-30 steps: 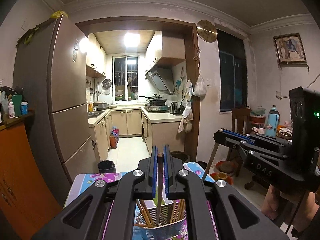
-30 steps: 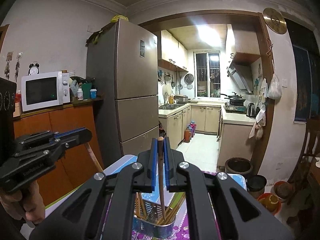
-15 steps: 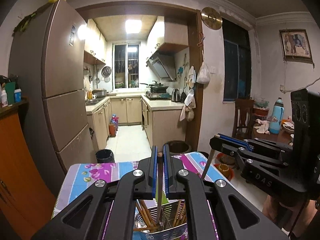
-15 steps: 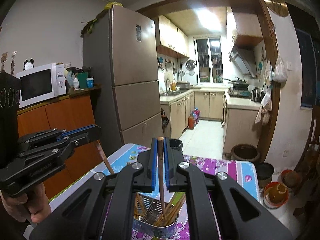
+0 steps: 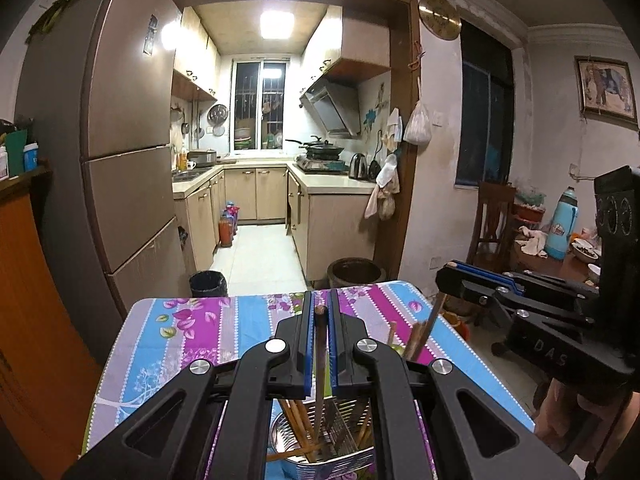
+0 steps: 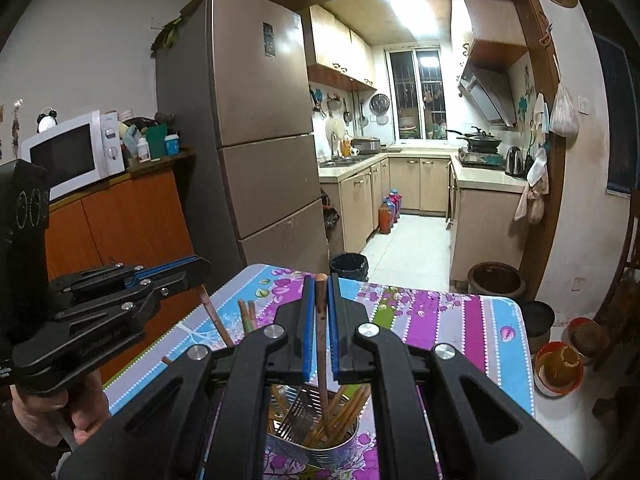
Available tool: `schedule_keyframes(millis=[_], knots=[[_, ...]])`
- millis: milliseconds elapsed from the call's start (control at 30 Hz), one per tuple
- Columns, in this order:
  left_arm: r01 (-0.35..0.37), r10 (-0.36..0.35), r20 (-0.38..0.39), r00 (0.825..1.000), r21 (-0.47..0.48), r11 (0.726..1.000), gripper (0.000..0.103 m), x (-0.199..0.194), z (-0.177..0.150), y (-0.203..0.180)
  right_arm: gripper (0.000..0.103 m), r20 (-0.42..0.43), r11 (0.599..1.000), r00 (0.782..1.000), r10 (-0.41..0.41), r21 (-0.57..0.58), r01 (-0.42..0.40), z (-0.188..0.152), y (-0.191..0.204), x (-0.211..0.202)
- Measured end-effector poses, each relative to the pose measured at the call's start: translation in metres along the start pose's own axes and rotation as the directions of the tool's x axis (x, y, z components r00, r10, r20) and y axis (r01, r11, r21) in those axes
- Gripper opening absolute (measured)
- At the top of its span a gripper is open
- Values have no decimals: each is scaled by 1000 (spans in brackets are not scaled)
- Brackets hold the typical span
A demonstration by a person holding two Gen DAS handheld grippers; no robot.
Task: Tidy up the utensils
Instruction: 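Open both tools to release the chopsticks into the holder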
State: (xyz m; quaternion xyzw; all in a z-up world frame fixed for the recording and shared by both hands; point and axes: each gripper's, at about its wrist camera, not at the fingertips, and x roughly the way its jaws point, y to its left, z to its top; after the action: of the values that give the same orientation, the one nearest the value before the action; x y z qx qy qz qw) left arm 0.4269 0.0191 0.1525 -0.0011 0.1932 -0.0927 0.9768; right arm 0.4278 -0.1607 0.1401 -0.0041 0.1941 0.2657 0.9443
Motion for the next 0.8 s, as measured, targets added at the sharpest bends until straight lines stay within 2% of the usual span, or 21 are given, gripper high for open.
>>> schedule_keyframes(millis=[100, 167, 200, 233, 467, 567, 733, 800], knots=[[-11, 11, -17, 1000, -7, 1000, 8, 7, 0, 5, 6, -6, 1000, 1000, -11, 1, 11, 1, 0, 4], [-20, 20, -17, 1000, -12, 1000, 25, 9, 1, 7, 17, -2, 1000, 1000, -19, 6, 19, 2, -2, 4], [-23, 23, -14, 1000, -16, 1000, 29, 9, 2, 8, 31, 4, 1000, 1000, -18, 10, 18, 3, -2, 4], [-26, 26, -10, 1000, -22, 999, 35, 9, 2, 10, 40, 8, 1000, 1000, -17, 11, 17, 3, -2, 3], [-57, 57, 14, 998, -29, 998, 65, 7, 1, 16, 55, 26, 999, 999, -40, -1, 40, 1, -2, 0], [-75, 76, 26, 997, -30, 997, 72, 5, 0, 15, 66, 37, 999, 998, -49, 4, 49, -2, -6, -2], [-96, 97, 35, 995, -33, 995, 75, 4, -2, 17, 89, 61, 998, 997, -56, 5, 56, -5, -9, -6], [-101, 102, 40, 994, -33, 994, 76, 3, -3, 17, 90, 64, 999, 996, -54, 4, 54, -5, -8, -7]])
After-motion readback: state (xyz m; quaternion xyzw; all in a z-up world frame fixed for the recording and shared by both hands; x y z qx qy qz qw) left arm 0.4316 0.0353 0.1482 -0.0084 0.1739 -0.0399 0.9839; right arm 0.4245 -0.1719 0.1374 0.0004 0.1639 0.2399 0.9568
